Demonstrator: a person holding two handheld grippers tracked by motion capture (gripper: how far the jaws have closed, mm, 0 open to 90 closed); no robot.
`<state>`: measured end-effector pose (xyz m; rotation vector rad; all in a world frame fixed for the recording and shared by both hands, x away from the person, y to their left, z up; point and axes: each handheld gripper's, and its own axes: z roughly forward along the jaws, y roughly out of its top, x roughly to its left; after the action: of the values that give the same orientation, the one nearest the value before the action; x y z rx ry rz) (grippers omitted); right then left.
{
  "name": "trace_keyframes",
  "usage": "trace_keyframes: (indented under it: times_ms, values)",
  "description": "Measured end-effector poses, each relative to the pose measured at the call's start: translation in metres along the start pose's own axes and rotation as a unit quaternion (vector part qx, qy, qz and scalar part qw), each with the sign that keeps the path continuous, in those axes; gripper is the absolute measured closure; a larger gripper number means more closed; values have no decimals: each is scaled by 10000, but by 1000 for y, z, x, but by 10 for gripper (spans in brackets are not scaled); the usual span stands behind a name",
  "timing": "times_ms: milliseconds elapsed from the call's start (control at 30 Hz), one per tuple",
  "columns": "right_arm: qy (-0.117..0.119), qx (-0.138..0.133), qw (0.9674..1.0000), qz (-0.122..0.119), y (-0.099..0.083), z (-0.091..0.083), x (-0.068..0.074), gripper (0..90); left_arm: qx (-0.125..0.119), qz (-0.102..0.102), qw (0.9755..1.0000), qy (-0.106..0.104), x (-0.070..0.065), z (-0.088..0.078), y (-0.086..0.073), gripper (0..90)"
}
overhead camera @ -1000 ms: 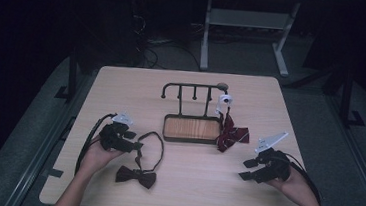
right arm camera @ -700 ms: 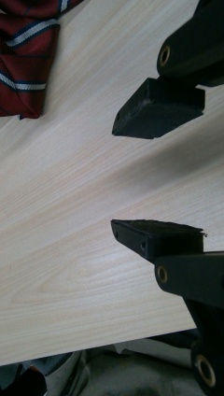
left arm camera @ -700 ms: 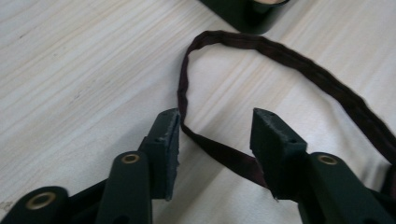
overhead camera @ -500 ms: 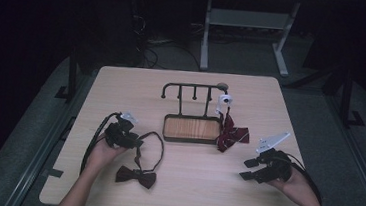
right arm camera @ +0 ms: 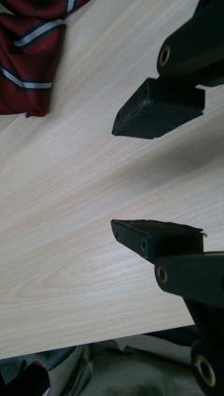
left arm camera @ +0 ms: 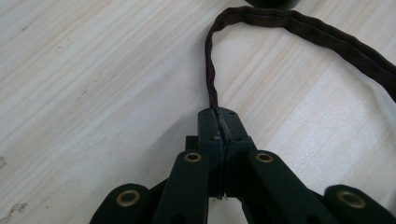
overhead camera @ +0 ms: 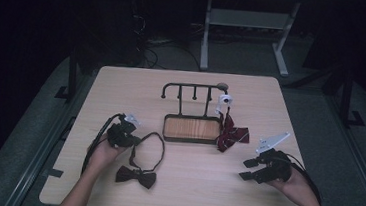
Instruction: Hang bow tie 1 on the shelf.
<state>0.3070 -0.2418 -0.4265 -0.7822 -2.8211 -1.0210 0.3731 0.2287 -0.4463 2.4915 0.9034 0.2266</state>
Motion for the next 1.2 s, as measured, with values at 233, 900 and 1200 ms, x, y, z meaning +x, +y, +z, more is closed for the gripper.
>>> trace_keyframes:
  times_ms: [233, 900, 1200]
  values:
    - [80, -80, 9999, 55, -3, 0, -3, 468, -213, 42, 9995, -234, -3, -11, -2, 893]
    - [119, -88, 9998, 104, -5, 5, -5, 467, -324, 237, 9976, -561, -8, -41, -1, 895]
    - [97, -98, 9999, 85, -5, 5, -5, 445, -282, 488, 9958, -715, -12, -53, 4, 895]
